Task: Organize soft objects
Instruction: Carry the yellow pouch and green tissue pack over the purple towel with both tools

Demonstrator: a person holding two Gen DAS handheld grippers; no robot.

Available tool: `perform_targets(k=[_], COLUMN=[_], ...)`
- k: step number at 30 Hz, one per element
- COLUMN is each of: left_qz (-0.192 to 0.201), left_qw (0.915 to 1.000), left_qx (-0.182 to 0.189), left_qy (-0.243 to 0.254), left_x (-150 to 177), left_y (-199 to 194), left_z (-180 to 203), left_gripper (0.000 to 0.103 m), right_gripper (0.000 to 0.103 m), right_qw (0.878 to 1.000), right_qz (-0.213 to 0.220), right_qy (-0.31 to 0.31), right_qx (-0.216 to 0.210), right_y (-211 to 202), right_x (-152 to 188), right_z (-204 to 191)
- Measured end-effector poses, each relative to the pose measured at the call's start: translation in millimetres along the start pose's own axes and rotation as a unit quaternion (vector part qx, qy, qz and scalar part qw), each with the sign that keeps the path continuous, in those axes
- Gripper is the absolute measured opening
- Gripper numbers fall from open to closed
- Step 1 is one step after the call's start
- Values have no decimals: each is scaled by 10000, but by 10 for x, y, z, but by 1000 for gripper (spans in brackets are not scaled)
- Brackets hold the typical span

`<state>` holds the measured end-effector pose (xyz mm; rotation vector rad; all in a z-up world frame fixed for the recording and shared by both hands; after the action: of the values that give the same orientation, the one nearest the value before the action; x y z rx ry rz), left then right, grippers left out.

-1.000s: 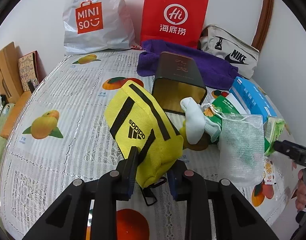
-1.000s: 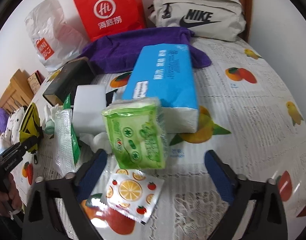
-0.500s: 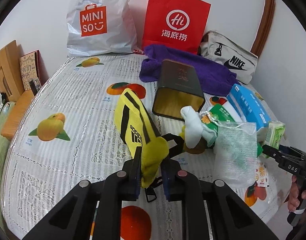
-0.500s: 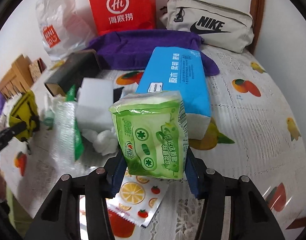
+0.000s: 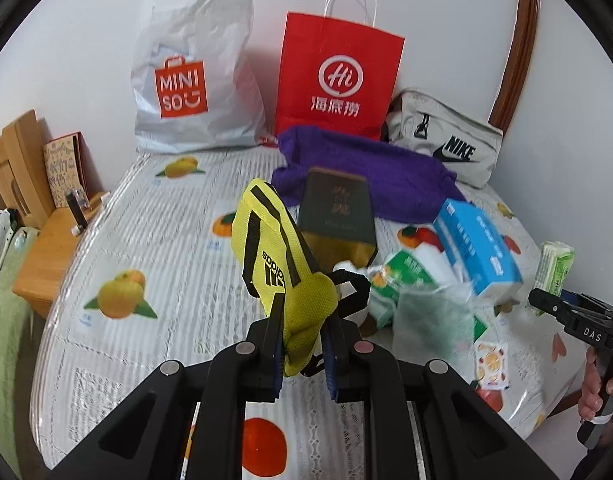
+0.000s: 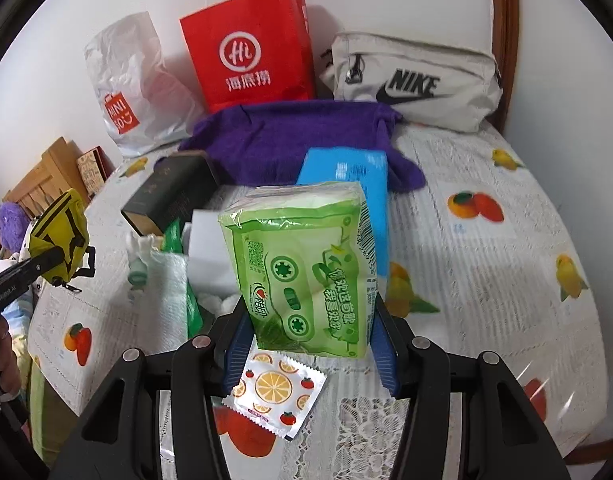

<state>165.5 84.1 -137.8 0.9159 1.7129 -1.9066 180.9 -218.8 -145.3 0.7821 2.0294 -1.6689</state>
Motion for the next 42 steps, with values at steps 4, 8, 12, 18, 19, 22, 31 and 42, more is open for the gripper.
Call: perform_targets(k=[4,8,12,18,19,22,31,42], left_qz=[13,68,84,58,43,26,-179,-449], left_qw=[10000,9999,9998,9996,9996,9993,9980,9957], left_qx=[9,115,144,180,187,237,315,529], left_qy=[25,34,97,194,205,278,512,621], left_x=[-166,-398,-648,-993,-1062,-1247,-1668,-1968], left_y=[-15,36,151,434,496,668,1323,2057], left_z=[32,56,69,55,50,49,73,98], left_gripper=[15,15,15,15,15,15,15,15], right_gripper=[53,53,53,53,53,53,53,53], right_qw=[10000,10000,9999,9999,9999,9999,9989,9946], right_qz=[11,-3,-27,-28,-29,-65,-377,-974], right_qy=[-4,67,147,125,129,148,222,174], right_qx=[-40,-37,-67,-49,-42,-44,169,308], right_y=[-49,-7,93,331,374,552,1277,2044], right_x=[-163,-347,-592,-996,-1069,-1313,-1756,-1910], right_z=[-1,32,47,41,43,64,102,195])
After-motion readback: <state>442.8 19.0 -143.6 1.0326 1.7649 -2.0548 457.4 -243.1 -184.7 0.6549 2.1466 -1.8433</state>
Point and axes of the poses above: each gripper's, at about its wrist camera, not at the fingertips, and y roughly the way its jaws point, z to its right, x to its underside, the point moved 7 cm from there along y, roughly the way its jaws point, and after that the axes turned 10 degrees about y, right-handed, at the moved point
